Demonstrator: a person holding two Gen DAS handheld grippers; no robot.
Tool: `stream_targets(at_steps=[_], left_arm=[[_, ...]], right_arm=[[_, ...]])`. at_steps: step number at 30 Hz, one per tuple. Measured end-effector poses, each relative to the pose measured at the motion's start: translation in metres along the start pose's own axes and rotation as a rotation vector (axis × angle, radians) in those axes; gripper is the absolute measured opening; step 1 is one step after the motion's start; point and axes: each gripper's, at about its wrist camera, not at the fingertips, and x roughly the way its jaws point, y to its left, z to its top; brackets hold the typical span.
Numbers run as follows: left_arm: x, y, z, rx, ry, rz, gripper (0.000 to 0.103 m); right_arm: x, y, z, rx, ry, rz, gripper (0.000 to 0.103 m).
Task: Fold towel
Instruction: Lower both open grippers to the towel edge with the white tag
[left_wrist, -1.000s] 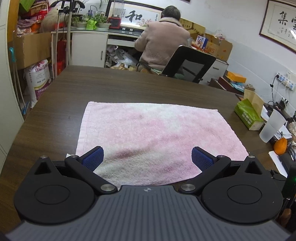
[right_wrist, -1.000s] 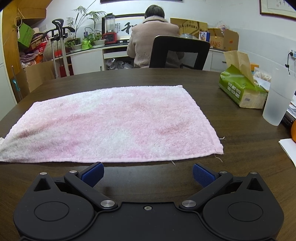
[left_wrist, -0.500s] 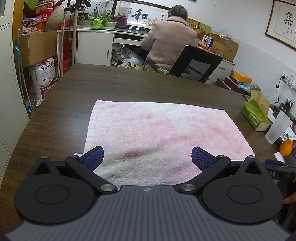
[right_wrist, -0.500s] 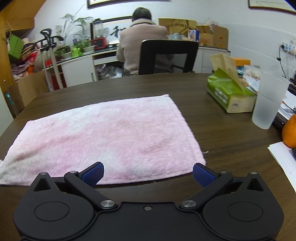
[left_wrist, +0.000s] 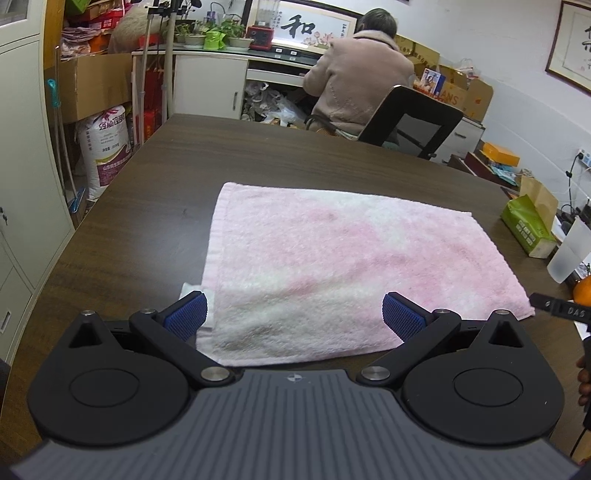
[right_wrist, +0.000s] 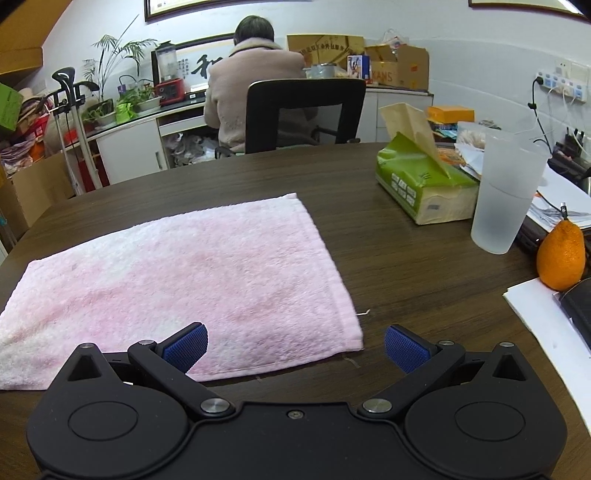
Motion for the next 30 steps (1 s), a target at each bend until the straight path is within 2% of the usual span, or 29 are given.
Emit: stream_targets(at_steps=[9, 12, 30], left_arm=[[0.000, 0.001, -0.011, 0.034, -0.007, 0.013, 0.102], [0.004, 0.003, -0.015, 0.018, 0.012, 0.016, 0.099], [0.022, 0.014, -0.023, -0.084, 0.059, 0.046, 0.099]], right_arm=[[0.000, -0.006, -0.001, -0.008, 0.004, 0.024, 0.103], [0.001, -0.007, -0.002, 0.000, 0.013, 0.030, 0.103], [0.014, -0.013, 0.001, 0.013, 0.049, 0.027, 0.103]])
